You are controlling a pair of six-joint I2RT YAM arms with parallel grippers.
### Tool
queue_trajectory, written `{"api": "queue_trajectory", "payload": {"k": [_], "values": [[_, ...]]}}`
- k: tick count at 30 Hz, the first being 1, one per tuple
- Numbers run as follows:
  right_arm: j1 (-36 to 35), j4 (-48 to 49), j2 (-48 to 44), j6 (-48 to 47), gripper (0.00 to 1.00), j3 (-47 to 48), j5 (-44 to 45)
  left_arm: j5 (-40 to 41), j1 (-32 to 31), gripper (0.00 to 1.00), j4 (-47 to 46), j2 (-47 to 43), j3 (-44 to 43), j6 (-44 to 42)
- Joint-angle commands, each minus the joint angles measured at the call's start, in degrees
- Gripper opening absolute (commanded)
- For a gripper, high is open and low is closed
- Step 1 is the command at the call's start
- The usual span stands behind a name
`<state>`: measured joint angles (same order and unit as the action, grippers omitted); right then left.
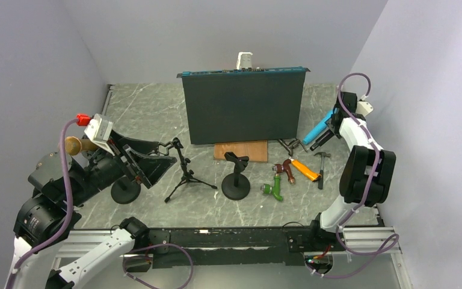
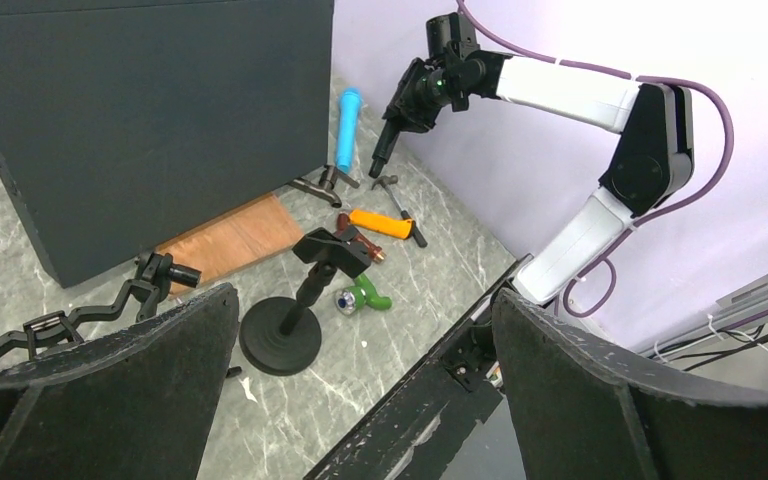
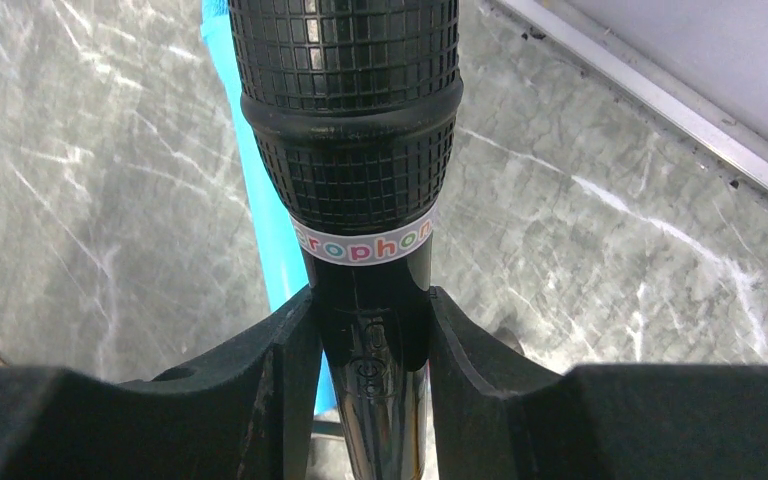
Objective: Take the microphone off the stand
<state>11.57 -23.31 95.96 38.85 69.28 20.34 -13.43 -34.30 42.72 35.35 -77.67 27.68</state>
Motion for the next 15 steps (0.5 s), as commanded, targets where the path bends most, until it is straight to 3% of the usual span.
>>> {"api": "queue_trajectory", "payload": {"k": [1,6,15], "values": [[1.19,4.82,1.35,2.63,0.0,1.6,1.03,0.19,0.05,0.99,-1.02,-0.38,0.54,0.52],[1.26,6.06,4.31,2.75,0.01,2.96,2.07,0.95,0.05,0.99,-0.74,-0.52,0.79,0.78],[1.34,6.74,9.92,3.24,0.14,4.43,0.61,1.73,0.04,0.99,0.02,-0.61,1.13,1.14]]}}
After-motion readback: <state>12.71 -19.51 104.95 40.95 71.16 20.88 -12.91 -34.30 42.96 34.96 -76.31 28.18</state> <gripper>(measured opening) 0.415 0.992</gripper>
